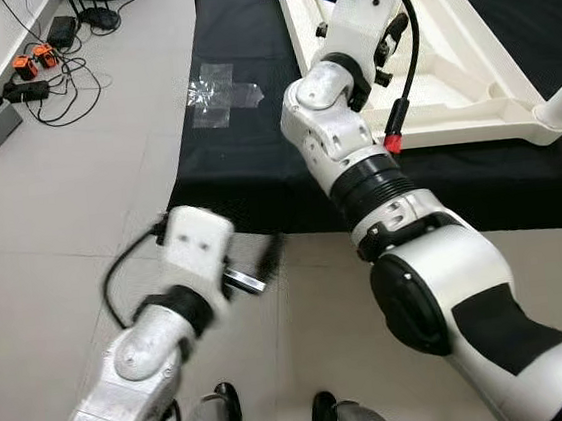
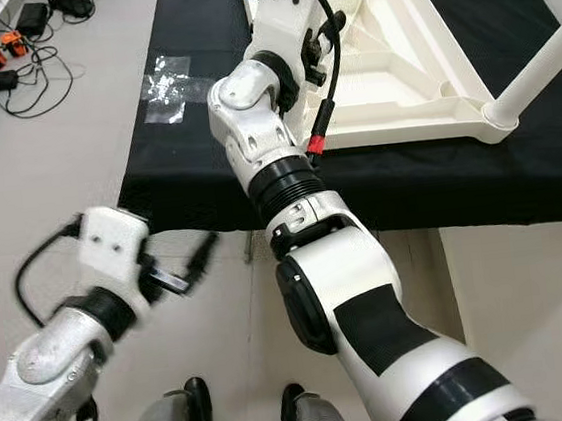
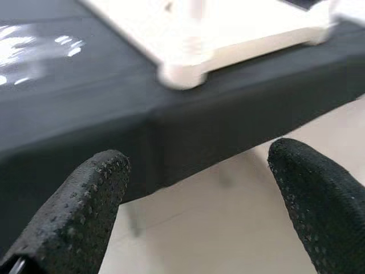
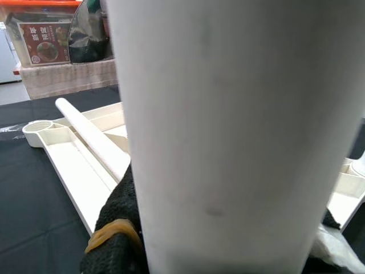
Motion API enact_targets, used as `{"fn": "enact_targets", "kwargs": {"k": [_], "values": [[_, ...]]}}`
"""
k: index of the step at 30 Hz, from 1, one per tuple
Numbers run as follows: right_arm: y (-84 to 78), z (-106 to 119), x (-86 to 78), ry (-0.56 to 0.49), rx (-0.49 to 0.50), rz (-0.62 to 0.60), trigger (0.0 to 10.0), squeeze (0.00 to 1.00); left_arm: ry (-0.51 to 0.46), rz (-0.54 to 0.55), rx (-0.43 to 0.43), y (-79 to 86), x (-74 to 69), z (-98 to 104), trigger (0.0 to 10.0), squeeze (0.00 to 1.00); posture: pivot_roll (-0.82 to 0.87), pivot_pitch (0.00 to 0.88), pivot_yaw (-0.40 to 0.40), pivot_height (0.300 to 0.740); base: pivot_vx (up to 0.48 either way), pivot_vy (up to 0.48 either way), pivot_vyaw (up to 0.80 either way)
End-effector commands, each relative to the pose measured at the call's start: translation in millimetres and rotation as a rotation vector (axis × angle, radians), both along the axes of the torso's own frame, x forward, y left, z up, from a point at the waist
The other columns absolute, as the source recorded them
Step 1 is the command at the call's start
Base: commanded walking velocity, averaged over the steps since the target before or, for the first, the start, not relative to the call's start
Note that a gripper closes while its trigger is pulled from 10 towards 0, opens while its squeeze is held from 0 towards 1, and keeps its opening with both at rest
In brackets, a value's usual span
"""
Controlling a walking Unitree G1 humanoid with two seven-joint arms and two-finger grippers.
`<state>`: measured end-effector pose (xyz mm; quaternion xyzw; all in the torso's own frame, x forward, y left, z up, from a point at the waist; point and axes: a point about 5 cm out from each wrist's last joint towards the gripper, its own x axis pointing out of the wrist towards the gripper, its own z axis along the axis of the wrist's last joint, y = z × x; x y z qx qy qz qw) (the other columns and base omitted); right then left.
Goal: Building children table
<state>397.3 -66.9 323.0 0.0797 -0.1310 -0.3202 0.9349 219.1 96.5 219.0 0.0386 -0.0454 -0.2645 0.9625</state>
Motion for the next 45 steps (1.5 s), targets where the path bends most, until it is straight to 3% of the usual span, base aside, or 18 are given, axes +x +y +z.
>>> {"fn": "enact_targets", "kwargs": {"k": [1, 3, 12, 13, 15, 16, 20, 21, 22, 23, 37, 38, 39, 40, 45], "values": [[-10.9, -55.5, 4.5, 0.236, 0.018, -0.048, 10.0, 0.00, -0.004, -0.029, -0.019, -1.9, -4.3, 0.6, 10.0, 0.00, 0.09, 0.308, -0.104, 0.740, 0.000, 0.000, 0.00], [-10.0, -53.5, 4.3, 0.223, 0.017, -0.046, 10.0, 0.00, -0.013, -0.085, -0.066, -4.9, -7.6, 5.0, 10.0, 0.00, 0.09, 0.308, -0.104, 0.740, 0.000, 0.000, 0.00], [-7.4, -54.3, 4.4, 0.221, 0.032, -0.018, 10.0, 0.00, -0.018, -0.121, -0.081, -6.4, -10.3, 7.7, 10.0, 0.00, 0.09, 0.308, -0.104, 0.740, 0.000, 0.000, 0.00], [-7.0, -55.3, 4.6, 0.223, 0.036, -0.007, 10.0, 0.09, -0.019, -0.112, -0.075, -5.8, -9.9, 7.1, 10.0, 0.00, 0.09, 0.305, -0.102, 0.740, 0.000, 0.000, 0.00], [-6.7, -55.9, 4.7, 0.224, 0.038, 0.000, 10.0, 0.09, -0.020, -0.109, -0.073, -5.2, -9.8, 6.5, 10.0, 0.00, 0.09, 0.305, -0.102, 0.740, 0.000, 0.000, 0.00], [-6.5, -55.9, 4.9, 0.220, 0.037, 0.007, 10.0, 1.00, -0.019, -0.108, -0.072, -4.9, -9.8, 6.2, 10.0, 0.00, 0.09, 0.305, -0.102, 0.740, 0.000, 0.000, 0.00], [-6.2, -54.1, 5.3, 0.205, 0.037, 0.023, 10.0, 1.00, -0.019, -0.106, -0.073, -4.7, -10.1, 5.7, 10.0, 0.00, 0.09, 0.303, -0.102, 0.740, 0.000, 0.000, 0.00], [-5.8, -53.3, 5.6, 0.197, 0.045, 0.037, 10.0, 0.22, -0.020, -0.104, -0.072, -4.6, -10.2, 5.5, 10.0, 0.00, 0.09, 0.303, -0.102, 0.740, 0.000, 0.000, 0.00], [-5.8, -53.3, 5.6, 0.197, 0.045, 0.037, 10.0, 0.22, -0.020, -0.104, -0.072, -4.6, -10.2, 5.5, 10.0, 0.00, 0.09, 0.303, -0.102, 0.740, 0.000, 0.000, 0.00], [-5.8, -52.3, 5.7, 0.191, 0.047, 0.041, 10.0, 0.00, -0.020, -0.103, -0.071, -4.5, -10.2, 5.3, 10.0, 0.00, 0.09, 0.302, -0.102, 0.740, 0.000, 0.000, 0.00], [-7.0, -41.5, 3.9, 0.095, 0.026, 0.084, 10.0, 0.00, -0.026, -0.104, -0.062, -2.8, -9.5, 5.1, 10.0, 0.00, 0.09, 0.296, -0.096, 0.740, 0.000, 0.000, 0.00], [-7.6, -41.4, 3.5, 0.086, 0.014, 0.095, 10.0, 0.85, -0.027, -0.104, -0.060, -3.1, -9.0, 5.0, 10.0, 0.00, 0.09, 0.293, -0.094, 0.740, 0.000, 0.000, 0.00], [-7.6, -41.4, 3.5, 0.086, 0.014, 0.095, 10.0, 0.85, -0.027, -0.104, -0.060, -3.1, -9.0, 5.0, 10.0, 0.00, 0.09, 0.293, -0.094, 0.740, 0.000, 0.000, 0.00], [-8.1, -41.7, 2.7, 0.077, 0.013, 0.107, 10.0, 1.00, -0.028, -0.105, -0.058, -3.2, -8.2, 4.6, 10.0, 0.00, 0.09, 0.288, -0.093, 0.740, 0.000, 0.000, 0.00], [-9.2, -40.6, -0.5, 0.034, 0.013, 0.142, 10.0, 1.00, -0.032, -0.107, -0.053, -3.4, -6.0, 3.8, 10.0, 0.00, 0.09, 0.272, -0.092, 0.740, 0.000, 0.000, 0.00]]}}
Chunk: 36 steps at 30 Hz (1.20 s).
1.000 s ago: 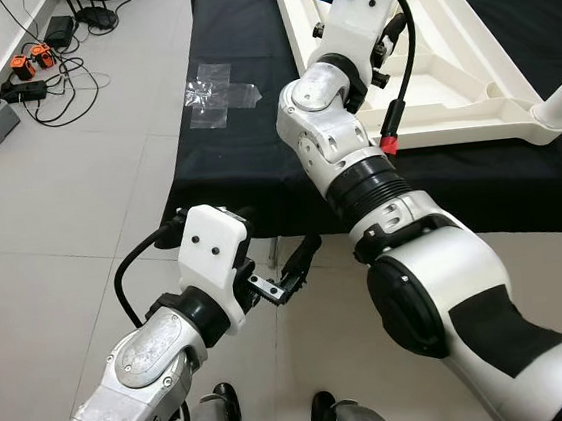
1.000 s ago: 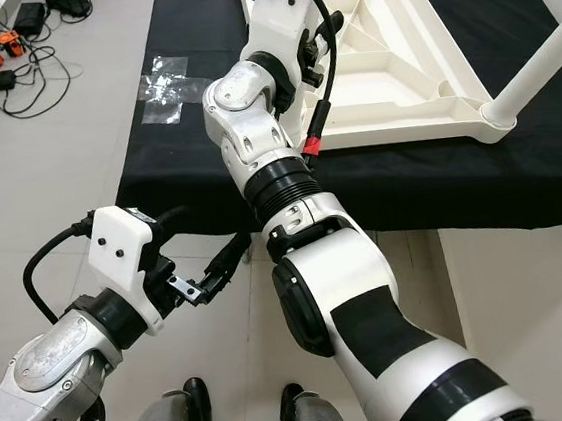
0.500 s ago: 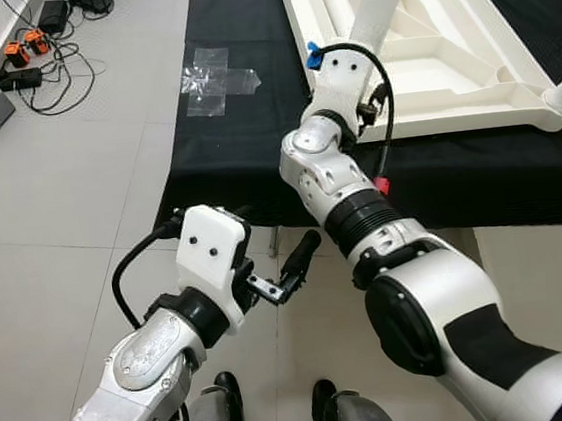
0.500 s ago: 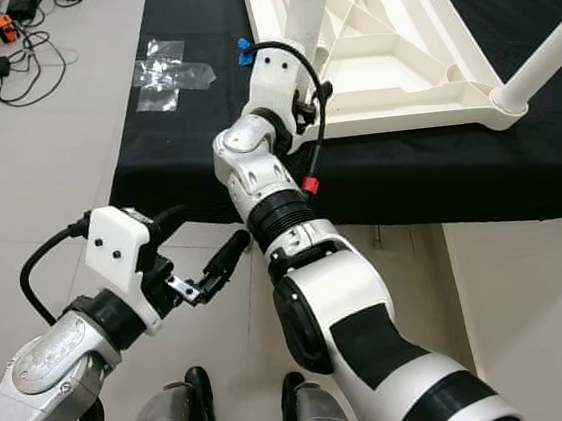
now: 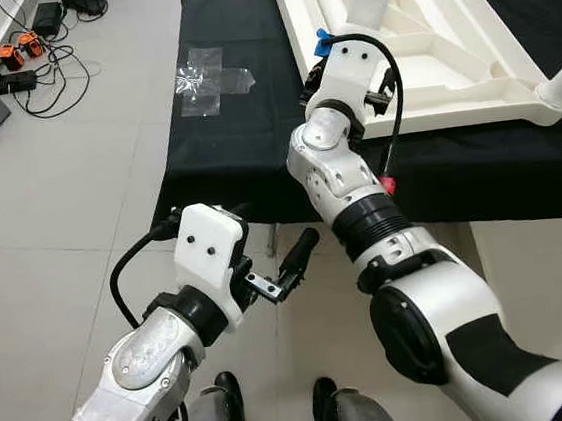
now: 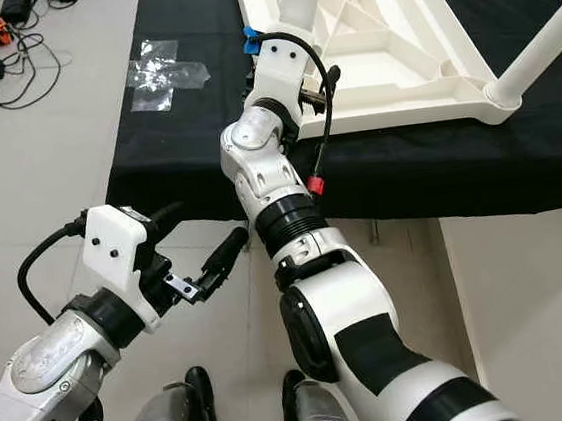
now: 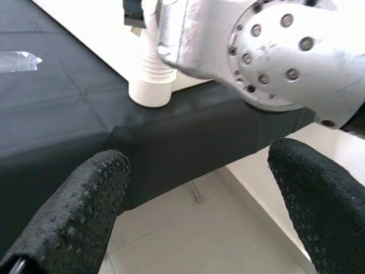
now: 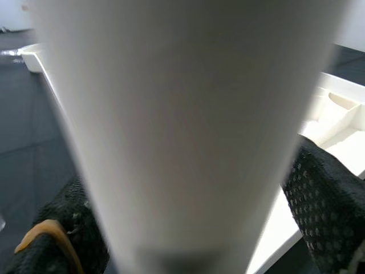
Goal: Building children table
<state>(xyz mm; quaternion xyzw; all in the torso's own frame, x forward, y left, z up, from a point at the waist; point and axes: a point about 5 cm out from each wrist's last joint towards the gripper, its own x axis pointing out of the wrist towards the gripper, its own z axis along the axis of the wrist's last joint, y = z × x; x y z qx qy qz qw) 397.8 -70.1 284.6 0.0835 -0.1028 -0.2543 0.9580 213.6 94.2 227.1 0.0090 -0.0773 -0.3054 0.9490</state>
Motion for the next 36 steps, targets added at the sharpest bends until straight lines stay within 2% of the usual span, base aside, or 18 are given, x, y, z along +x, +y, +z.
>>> {"fn": "enact_targets", "kwargs": {"k": [1, 2, 4, 5, 7, 8, 12, 14, 15, 17, 19, 26, 28, 30, 32, 35, 36], "values": [[-6.1, -2.2, -1.0, -0.011, 0.009, -0.002, 10.0, 1.00, 0.010, -0.016, 0.017, -1.1, -0.5, -4.3, 10.0, 0.00, 0.09, 0.272, -0.092, 0.740, 0.000, 0.000, 0.00], [-7.2, -1.9, -2.6, -0.033, 0.019, 0.018, 10.0, 0.43, 0.008, -0.016, 0.020, -1.0, 0.5, -4.7, 10.0, 0.00, 0.09, 0.258, -0.092, 0.740, 0.000, 0.000, 0.00], [-7.2, -1.9, -2.6, -0.033, 0.019, 0.018, 10.0, 0.43, 0.008, -0.016, 0.020, -1.0, 0.5, -4.7, 10.0, 0.00, 0.09, 0.258, -0.092, 0.740, 0.000, 0.000, 0.00], [-7.9, -1.4, -4.3, -0.060, 0.030, 0.051, 10.0, 0.00, 0.006, -0.017, 0.022, -0.7, 1.1, -5.0, 10.0, 0.00, 0.09, 0.252, -0.091, 0.740, 0.000, 0.000, 0.00], [-9.9, -1.5, -6.6, -0.079, 0.035, 0.075, 10.0, 0.00, 0.004, -0.017, 0.025, -0.5, 1.8, -5.7, 10.0, 0.00, 0.09, 0.240, -0.091, 0.740, 0.000, 0.000, 0.00], [-11.2, -1.9, -9.9, -0.103, 0.045, 0.133, 10.0, 0.00, 0.002, -0.016, 0.028, -0.5, 2.5, -6.5, 10.0, 0.00, 0.09, 0.229, -0.089, 0.740, 0.000, 0.000, 0.00], [-13.0, -2.6, -13.5, -0.120, 0.042, 0.174, 10.0, 0.00, 0.001, -0.017, 0.029, -0.6, 3.0, -7.3, 10.0, 0.00, 0.09, 0.217, -0.086, 0.740, 0.000, 0.000, 0.00], [-13.5, -4.6, -23.5, -0.170, 0.059, 0.305, 10.0, 0.00, -0.005, -0.018, 0.034, -1.2, 4.0, -8.7, 10.0, 0.00, 0.09, 0.202, -0.084, 0.740, 0.000, 0.000, 0.00], [-13.5, -4.6, -23.5, -0.170, 0.059, 0.305, 10.0, 0.00, -0.005, -0.018, 0.034, -1.2, 4.0, -8.7, 10.0, 0.00, 0.09, 0.202, -0.084, 0.740, 0.000, 0.000, 0.00], [-13.1, -5.8, -31.1, -0.208, 0.057, 0.404, 10.0, 0.00, -0.009, -0.017, 0.036, -1.1, 5.0, -9.3, 10.0, 0.00, 0.09, 0.197, -0.083, 0.740, 0.000, 0.000, 0.00], [-13.1, -6.0, -33.3, -0.218, 0.048, 0.426, 10.0, 0.00, -0.010, -0.017, 0.036, -1.0, 5.4, -9.4, 10.0, 0.00, 0.09, 0.197, -0.083, 0.740, 0.000, 0.000, 0.00], [-14.4, -9.5, -37.0, -0.222, 0.013, 0.501, 10.0, 0.00, -0.016, -0.011, 0.037, 0.3, 6.5, -9.3, 10.0, 0.00, 0.09, 0.194, -0.086, 0.740, 0.000, 0.000, 0.00], [-15.1, -12.5, -41.4, -0.227, 0.000, 0.592, 10.0, 0.00, -0.018, -0.008, 0.035, 0.7, 7.0, -10.2, 10.0, 0.00, 0.08, 0.193, -0.085, 0.740, 0.000, 0.000, 0.00], [-15.1, -12.5, -41.4, -0.227, 0.000, 0.592, 10.0, 0.00, -0.018, -0.008, 0.035, 0.7, 7.0, -10.2, 10.0, 0.00, 0.08, 0.193, -0.085, 0.740, 0.000, 0.000, 0.00], [-19.4, -18.6, -48.9, -0.213, -0.019, 0.650, 10.0, 0.00, -0.021, -0.006, 0.033, 1.0, 8.0, -10.1, 10.0, 0.00, 0.08, 0.193, -0.088, 0.740, 0.000, 0.000, 0.00], [-22.9, -23.2, -53.6, -0.204, -0.027, 0.668, 10.0, 0.00, -0.023, -0.001, 0.033, 1.5, 8.2, -10.0, 10.0, 0.00, 0.08, 0.193, -0.088, 0.740, 0.000, 0.000, 0.00], [-29.2, -30.6, -60.6, -0.187, -0.043, 0.682, 10.0, 0.00, -0.026, 0.008, 0.033, 2.8, 8.7, -9.9, 10.0, 0.00, 0.07, 0.193, -0.086, 0.740, 0.000, 0.000, 0.00]]}}
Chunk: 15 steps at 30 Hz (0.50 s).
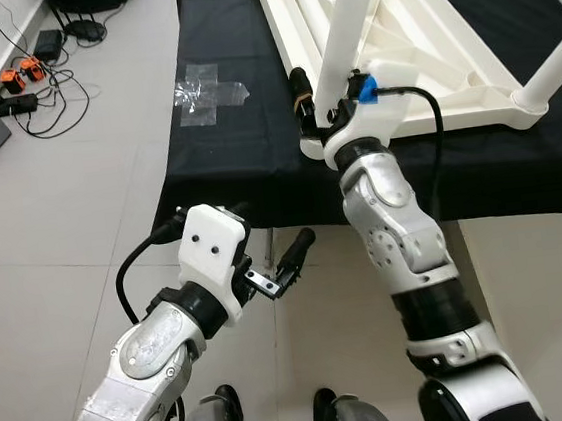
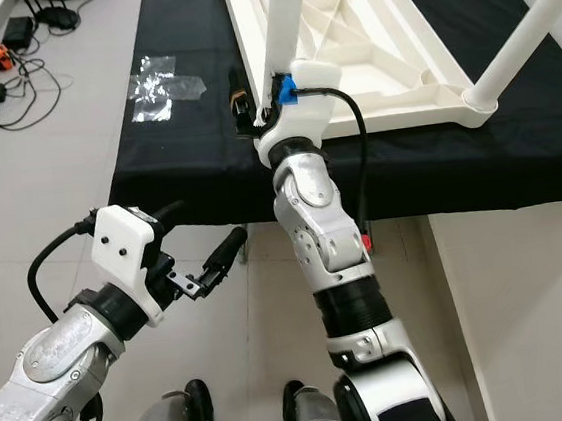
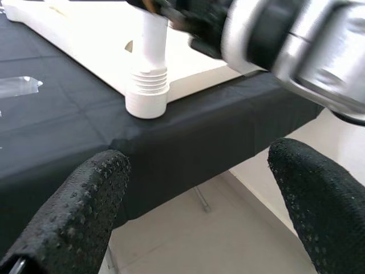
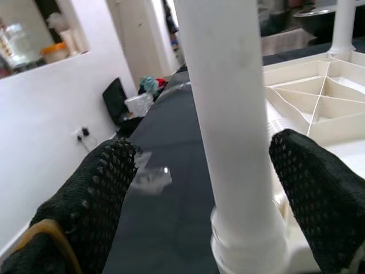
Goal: Building children table
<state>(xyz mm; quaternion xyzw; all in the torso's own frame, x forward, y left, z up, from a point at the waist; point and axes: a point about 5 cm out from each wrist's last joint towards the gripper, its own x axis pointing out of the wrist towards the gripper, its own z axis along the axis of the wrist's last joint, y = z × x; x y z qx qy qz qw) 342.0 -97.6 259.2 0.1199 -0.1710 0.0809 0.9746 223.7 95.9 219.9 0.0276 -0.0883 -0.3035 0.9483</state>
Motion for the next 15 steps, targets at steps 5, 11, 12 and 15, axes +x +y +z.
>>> {"fn": "enact_targets", "kwargs": {"k": [5, 11, 12, 15], "values": [[-24.7, -37.5, -28.9, 0.082, -0.098, 0.025, 10.0, 0.00, 0.015, 0.042, 0.001, 5.5, -0.2, -5.5, 10.0, 0.00, 0.07, 0.187, -0.083, 0.740, 0.000, 0.000, 0.00], [-41.3, -65.2, -48.4, 0.139, -0.123, 0.043, 10.0, 0.00, 0.042, 0.112, -0.001, 10.9, -1.2, -13.3, 10.0, 0.00, 0.07, 0.177, -0.081, 0.740, 0.000, 0.000, 0.00], [-45.8, -70.3, -53.9, 0.144, -0.124, 0.044, 10.0, 0.00, 0.045, 0.136, 0.004, 12.6, -1.8, -15.3, 10.0, 0.00, 0.07, 0.177, -0.081, 0.740, 0.000, 0.000, 0.00], [-57.1, -77.0, -60.0, 0.167, -0.143, 0.005, 10.0, 0.00, 0.056, 0.241, 0.002, 19.9, -2.8, -20.4, 10.0, 0.00, 0.07, 0.157, -0.071, 0.740, 0.000, 0.000, 0.00]]}}
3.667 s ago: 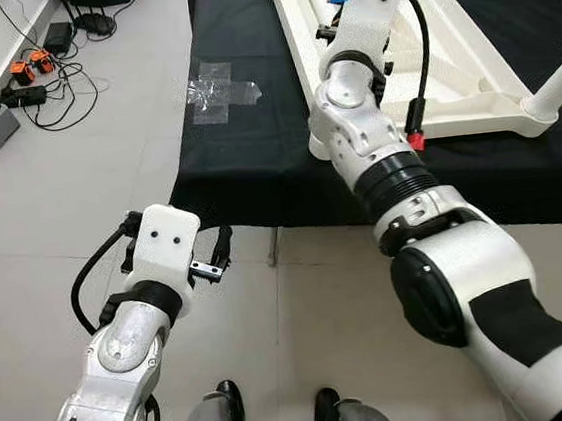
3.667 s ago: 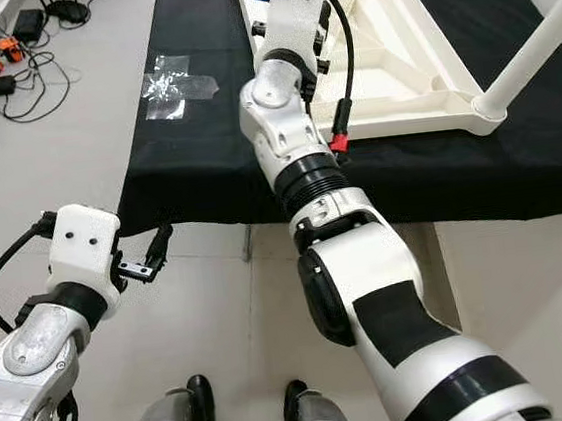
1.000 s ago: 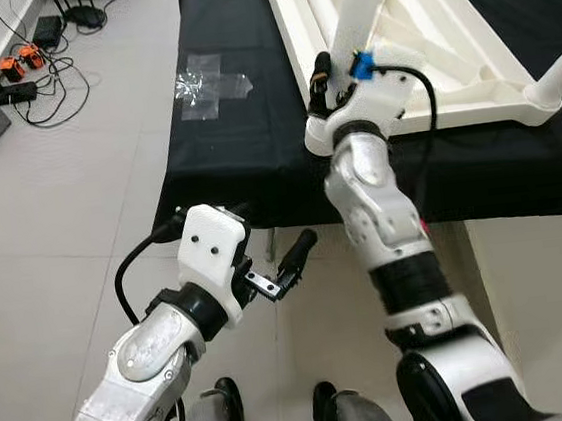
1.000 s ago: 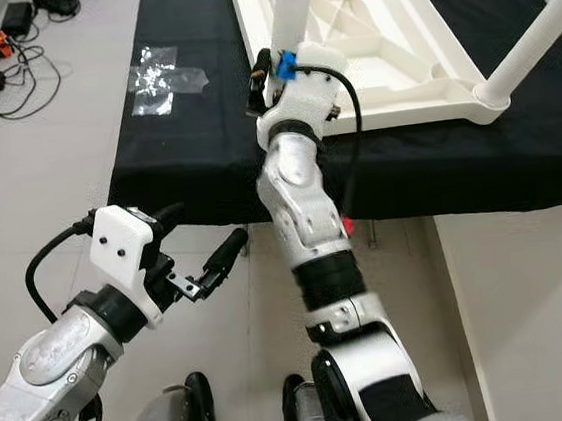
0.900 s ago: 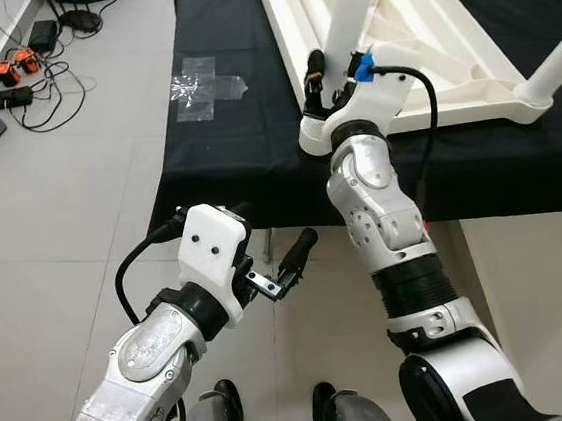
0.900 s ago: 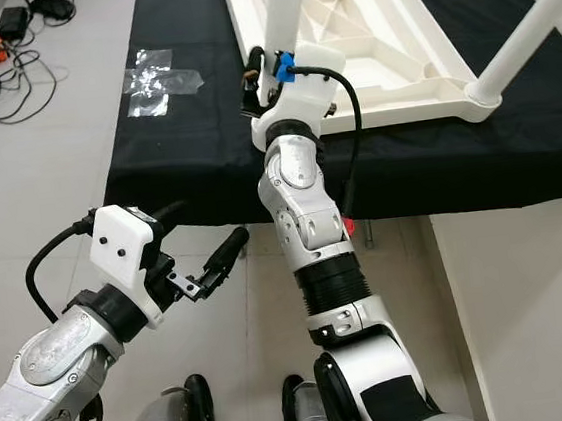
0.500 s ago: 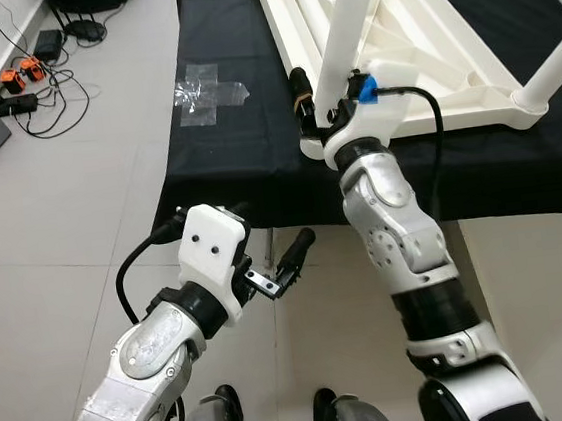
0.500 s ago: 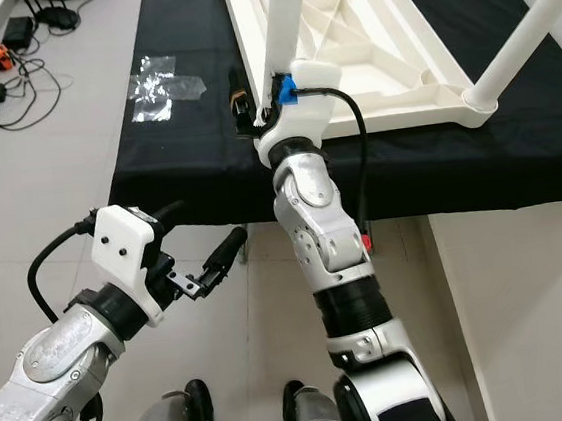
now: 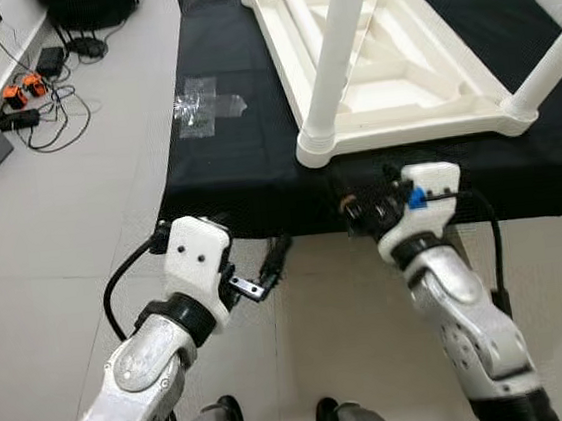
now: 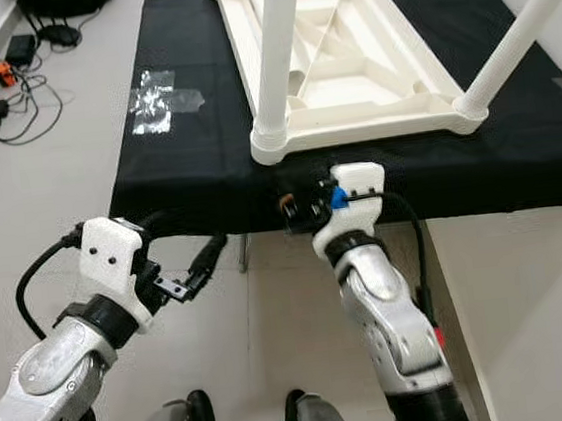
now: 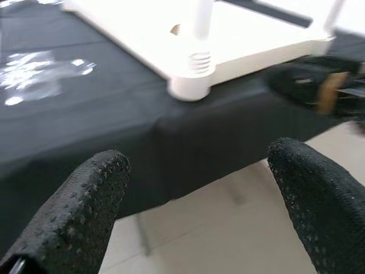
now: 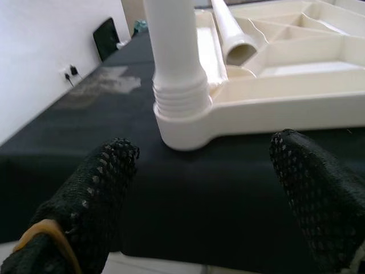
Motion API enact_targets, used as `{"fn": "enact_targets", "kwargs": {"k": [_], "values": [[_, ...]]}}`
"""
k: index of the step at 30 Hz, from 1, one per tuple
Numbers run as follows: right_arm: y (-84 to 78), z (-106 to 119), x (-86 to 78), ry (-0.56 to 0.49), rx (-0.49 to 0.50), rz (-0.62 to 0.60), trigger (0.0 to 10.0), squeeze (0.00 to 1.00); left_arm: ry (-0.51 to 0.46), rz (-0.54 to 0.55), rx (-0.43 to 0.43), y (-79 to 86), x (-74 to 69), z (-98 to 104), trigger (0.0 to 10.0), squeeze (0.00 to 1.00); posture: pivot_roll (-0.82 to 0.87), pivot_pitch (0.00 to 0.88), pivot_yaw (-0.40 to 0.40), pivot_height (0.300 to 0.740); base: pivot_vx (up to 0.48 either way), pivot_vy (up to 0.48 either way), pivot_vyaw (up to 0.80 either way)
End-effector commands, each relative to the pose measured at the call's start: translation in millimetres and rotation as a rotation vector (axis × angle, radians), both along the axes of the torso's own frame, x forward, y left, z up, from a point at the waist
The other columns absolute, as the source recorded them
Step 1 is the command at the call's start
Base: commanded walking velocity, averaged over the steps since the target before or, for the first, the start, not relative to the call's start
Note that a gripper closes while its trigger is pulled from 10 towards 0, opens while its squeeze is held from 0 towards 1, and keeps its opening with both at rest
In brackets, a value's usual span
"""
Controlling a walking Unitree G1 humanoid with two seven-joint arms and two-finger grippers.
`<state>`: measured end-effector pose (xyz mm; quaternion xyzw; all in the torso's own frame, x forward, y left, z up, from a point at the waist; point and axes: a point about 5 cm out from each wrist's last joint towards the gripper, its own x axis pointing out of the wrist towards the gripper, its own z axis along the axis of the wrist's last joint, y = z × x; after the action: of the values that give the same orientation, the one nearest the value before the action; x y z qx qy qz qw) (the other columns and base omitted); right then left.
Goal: Building children table
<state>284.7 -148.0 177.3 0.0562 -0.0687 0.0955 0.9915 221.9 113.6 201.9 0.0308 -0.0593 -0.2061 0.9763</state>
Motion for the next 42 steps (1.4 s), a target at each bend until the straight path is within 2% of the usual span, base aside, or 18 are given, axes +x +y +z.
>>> {"fn": "enact_targets", "kwargs": {"k": [1, 4, 9, 13, 17, 22, 24, 32, 38, 42], "values": [[-6.7, 4.8, -2.7, -0.027, 0.005, -0.022, 10.0, 0.00, 0.003, 0.037, -0.003, 2.2, -1.1, -2.3, 10.0, 0.00, 0.07, 0.157, -0.071, 0.740, 0.000, 0.000, 0.00], [-16.8, 8.2, 0.0, -0.032, -0.001, -0.078, 10.0, 0.00, -0.022, 0.149, -0.035, 10.6, 0.1, 4.5, 10.0, 0.00, 0.07, 0.136, -0.071, 0.740, 0.000, 0.000, -0.53], [-19.6, 16.8, 9.3, -0.059, -0.011, -0.101, 10.0, 0.00, -0.086, 0.247, -0.044, 22.8, 7.8, 16.2, 10.0, 0.00, 0.08, 0.105, -0.079, 0.740, 0.000, 0.000, -0.62], [-20.4, 18.4, 12.4, -0.070, -0.028, -0.109, 10.0, 0.00, -0.099, 0.278, -0.042, 27.5, 9.7, 17.0, 10.0, 0.00, 0.08, 0.093, -0.083, 0.740, 0.066, 0.000, 0.00], [-21.7, 21.9, 19.6, -0.085, -0.019, -0.114, 10.0, 0.00, -0.131, 0.360, -0.009, 43.7, 10.8, 21.6, 10.0, 0.00, 0.08, 0.081, -0.081, 0.740, 0.319, 0.000, 0.00], [-21.9, 22.3, 20.4, -0.085, -0.015, -0.114, 10.0, 0.00, -0.131, 0.376, -0.013, 46.3, 10.8, 22.1, 10.0, 0.00, 0.08, 0.081, -0.081, 0.740, 0.334, 0.000, 0.00], [-26.2, 24.6, 26.8, -0.086, -0.018, -0.141, 10.0, 0.00, -0.146, 0.451, 0.013, 64.5, 9.8, 25.0, 10.0, 0.00, 0.09, 0.072, -0.090, 0.740, 0.379, 0.000, 0.00], [-34.2, 25.9, 33.4, -0.086, -0.019, -0.183, 10.0, 0.00, -0.161, 0.473, 0.031, 71.8, 10.6, 27.5, 10.0, 0.00, 0.09, 0.078, -0.088, 0.740, 0.392, 0.000, 0.00], [-34.7, 27.6, 34.4, -0.092, -0.013, -0.191, 10.0, 0.00, -0.160, 0.462, 0.021, 69.7, 11.3, 27.6, 10.0, 0.00, 0.09, 0.082, -0.085, 0.740, 0.392, 0.000, 0.00], [-38.3, 33.6, 36.6, -0.110, -0.018, -0.232, 10.0, 0.00, -0.132, 0.415, 0.029, 61.6, 11.6, 23.3, 10.0, 0.00, 0.08, 0.084, -0.087, 0.740, 0.203, 0.000, 0.00]]}}
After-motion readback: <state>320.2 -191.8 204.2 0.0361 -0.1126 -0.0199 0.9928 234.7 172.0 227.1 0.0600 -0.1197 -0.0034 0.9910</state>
